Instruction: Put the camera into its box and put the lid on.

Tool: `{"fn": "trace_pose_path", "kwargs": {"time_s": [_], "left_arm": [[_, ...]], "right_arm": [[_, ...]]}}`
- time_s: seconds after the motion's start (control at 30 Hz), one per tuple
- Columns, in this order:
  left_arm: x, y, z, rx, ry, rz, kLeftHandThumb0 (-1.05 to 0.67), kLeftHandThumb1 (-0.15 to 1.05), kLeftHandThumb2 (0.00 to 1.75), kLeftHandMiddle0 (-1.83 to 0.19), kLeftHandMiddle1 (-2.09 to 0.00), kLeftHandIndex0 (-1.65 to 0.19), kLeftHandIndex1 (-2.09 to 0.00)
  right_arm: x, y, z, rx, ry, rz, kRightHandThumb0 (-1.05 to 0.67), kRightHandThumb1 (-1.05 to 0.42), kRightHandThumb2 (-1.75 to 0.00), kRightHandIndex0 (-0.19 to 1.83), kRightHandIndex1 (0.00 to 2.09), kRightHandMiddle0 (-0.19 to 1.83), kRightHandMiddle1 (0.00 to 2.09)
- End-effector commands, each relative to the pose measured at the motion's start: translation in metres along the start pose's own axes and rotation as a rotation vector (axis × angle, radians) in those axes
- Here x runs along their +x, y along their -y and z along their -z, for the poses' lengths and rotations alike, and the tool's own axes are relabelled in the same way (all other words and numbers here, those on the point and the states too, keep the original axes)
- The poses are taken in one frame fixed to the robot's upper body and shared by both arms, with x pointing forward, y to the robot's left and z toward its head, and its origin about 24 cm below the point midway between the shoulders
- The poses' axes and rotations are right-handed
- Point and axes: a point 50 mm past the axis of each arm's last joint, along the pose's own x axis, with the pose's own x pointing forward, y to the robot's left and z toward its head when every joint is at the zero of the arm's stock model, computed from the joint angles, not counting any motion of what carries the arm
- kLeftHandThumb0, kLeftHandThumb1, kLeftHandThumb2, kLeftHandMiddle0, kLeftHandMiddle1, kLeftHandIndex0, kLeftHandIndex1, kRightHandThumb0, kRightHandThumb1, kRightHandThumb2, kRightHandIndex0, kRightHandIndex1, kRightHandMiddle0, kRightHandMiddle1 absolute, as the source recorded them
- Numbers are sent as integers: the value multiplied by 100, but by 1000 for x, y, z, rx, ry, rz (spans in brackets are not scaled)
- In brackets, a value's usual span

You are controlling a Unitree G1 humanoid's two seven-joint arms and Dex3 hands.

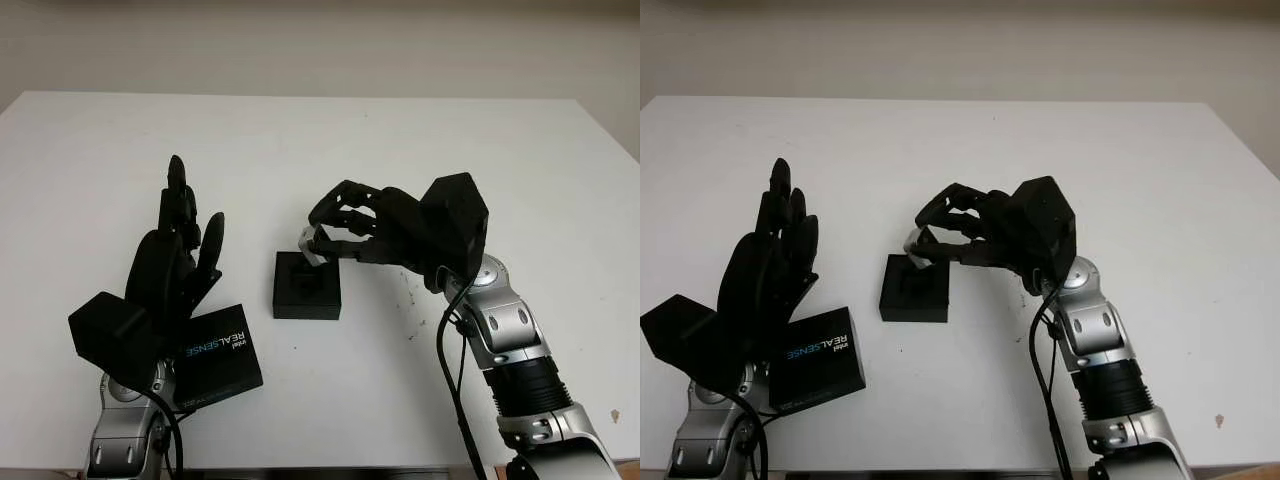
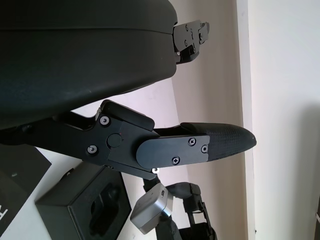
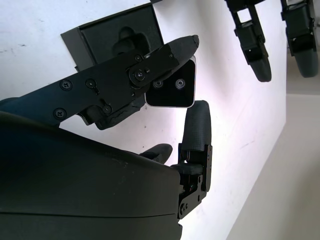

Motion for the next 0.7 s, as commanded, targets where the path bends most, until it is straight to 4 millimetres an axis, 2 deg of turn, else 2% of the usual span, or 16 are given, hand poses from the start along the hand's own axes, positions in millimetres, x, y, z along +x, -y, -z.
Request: {"fn": "trace_pose_path", "kwargs": {"time_s": [0.0,0.67], "left_arm": [[1,1,-2,-5,15,4,-77,105,49,19,-1,19,0],[-1,1,-1,-5,7,0,-78,105,48,19,-3,19,0]], "right_arm": [[1,3,-8,-29,0,-16,-43,-91,-5,28,37,39,166],[3,4,-5,-93,-53,-80,-43,-91,-5,28,39,35,173]]}}
